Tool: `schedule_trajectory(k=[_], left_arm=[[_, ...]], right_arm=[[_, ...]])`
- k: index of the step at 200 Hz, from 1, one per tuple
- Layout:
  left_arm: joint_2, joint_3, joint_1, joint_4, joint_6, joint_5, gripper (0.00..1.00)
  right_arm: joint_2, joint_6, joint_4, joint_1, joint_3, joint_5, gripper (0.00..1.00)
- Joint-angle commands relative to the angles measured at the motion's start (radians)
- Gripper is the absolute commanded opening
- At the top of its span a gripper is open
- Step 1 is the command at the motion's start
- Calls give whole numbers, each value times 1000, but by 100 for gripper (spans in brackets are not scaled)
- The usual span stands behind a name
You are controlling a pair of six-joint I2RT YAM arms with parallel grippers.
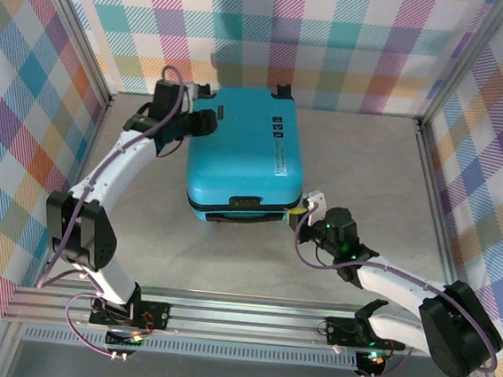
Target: Pack the luggage
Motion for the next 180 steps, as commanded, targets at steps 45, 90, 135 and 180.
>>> schedule_trajectory(k=[45, 90, 135, 180], left_arm=[[50, 179, -259, -95, 107, -77, 67], [245, 443, -436, -283, 226, -277, 68], [430, 675, -552, -381, 270, -361, 69], [604, 923, -631, -536, 299, -567, 73]], right_arm=[[20, 8, 73, 19, 43, 14, 0], [5, 8, 64, 28, 35, 25, 0], [-13, 7, 56, 31, 25, 31, 0], [-29, 7, 54, 31, 15, 33, 0]])
